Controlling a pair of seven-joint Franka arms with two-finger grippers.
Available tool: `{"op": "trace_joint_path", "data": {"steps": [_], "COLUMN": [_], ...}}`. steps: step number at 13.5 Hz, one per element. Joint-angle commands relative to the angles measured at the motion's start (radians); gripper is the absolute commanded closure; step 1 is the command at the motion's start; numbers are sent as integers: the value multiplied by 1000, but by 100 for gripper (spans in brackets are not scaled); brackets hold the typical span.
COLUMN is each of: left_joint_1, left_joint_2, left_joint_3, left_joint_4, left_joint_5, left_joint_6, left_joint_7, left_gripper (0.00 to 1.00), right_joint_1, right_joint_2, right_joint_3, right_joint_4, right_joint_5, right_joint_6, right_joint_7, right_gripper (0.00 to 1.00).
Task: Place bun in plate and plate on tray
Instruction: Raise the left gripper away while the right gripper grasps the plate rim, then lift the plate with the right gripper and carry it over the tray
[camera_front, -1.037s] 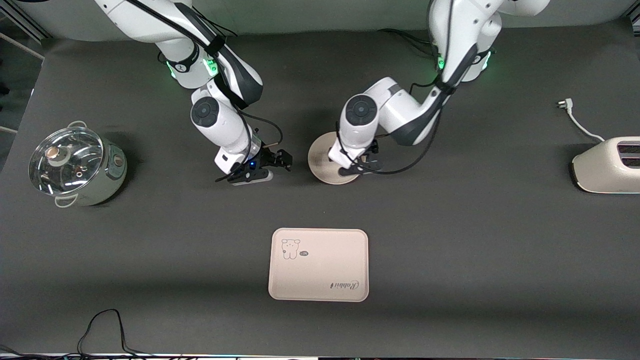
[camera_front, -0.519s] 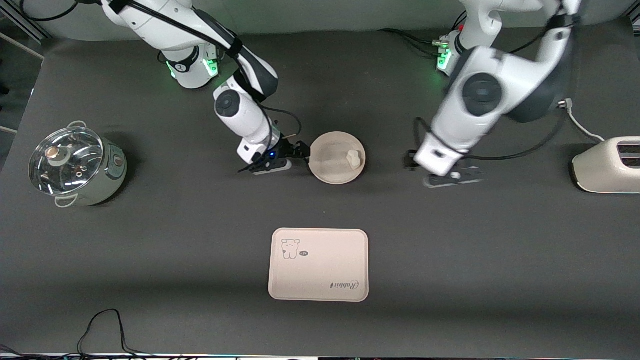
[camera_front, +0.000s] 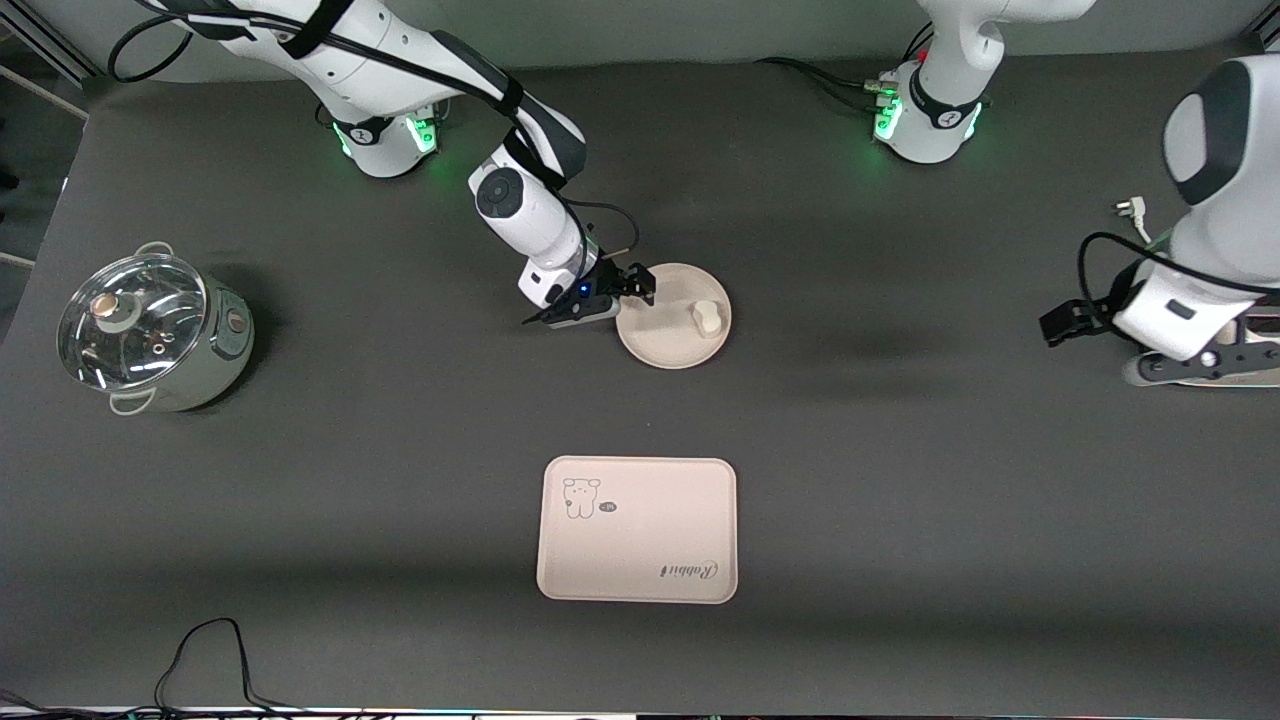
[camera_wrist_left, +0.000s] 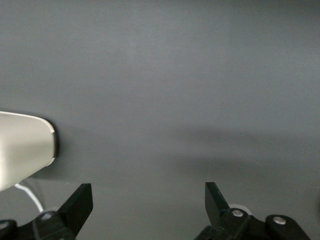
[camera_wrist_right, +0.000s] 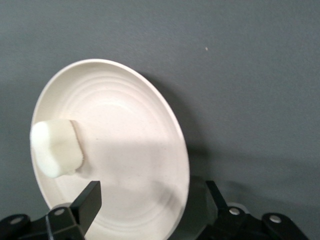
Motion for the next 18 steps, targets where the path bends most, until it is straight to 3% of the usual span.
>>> {"op": "trace_joint_path", "data": {"steps": [1, 3, 4, 6, 8, 9, 11, 13, 18], "left_joint_1": [151, 159, 153, 130, 128, 130, 102, 26, 22], "left_joint_2": [-22, -48, -62, -65, -53, -53, -43, -12, 16], "left_joint_3": [-152, -165, -164, -133, -127, -124, -89, 5, 3], "left_joint_4": [61, 65, 70, 111, 174, 186, 177, 174, 177], "left_joint_5": [20, 9, 9, 5, -20, -24, -64, -67, -66], "left_joint_6": [-94, -117, -119, -146, -160, -179, -206, -209, -231], "left_joint_7": [6, -1, 2, 9, 18, 35, 91, 110, 138], "left_gripper": [0, 0, 0, 0, 0, 0, 0, 0, 0], "right_joint_1": [17, 20, 22, 22, 22, 22, 19, 16, 8], "right_joint_2": [16, 30, 32, 38, 44, 44, 44, 41, 20], "right_joint_3": [-22, -28, -28, -29, -29, -29, -34, -39, -39], "right_joint_4": [-13, -13, -13, -13, -13, -13, -13, -8, 97], "right_joint_5": [-20, -19, -19, -20, -20, -20, -20, -21, -14], "right_joint_6": [35, 40, 55, 60, 79, 80, 78, 75, 9], "right_joint_7": [29, 31, 31, 31, 29, 29, 26, 28, 68], "right_gripper": [8, 9, 21, 63, 91, 100, 100, 100, 100]}}
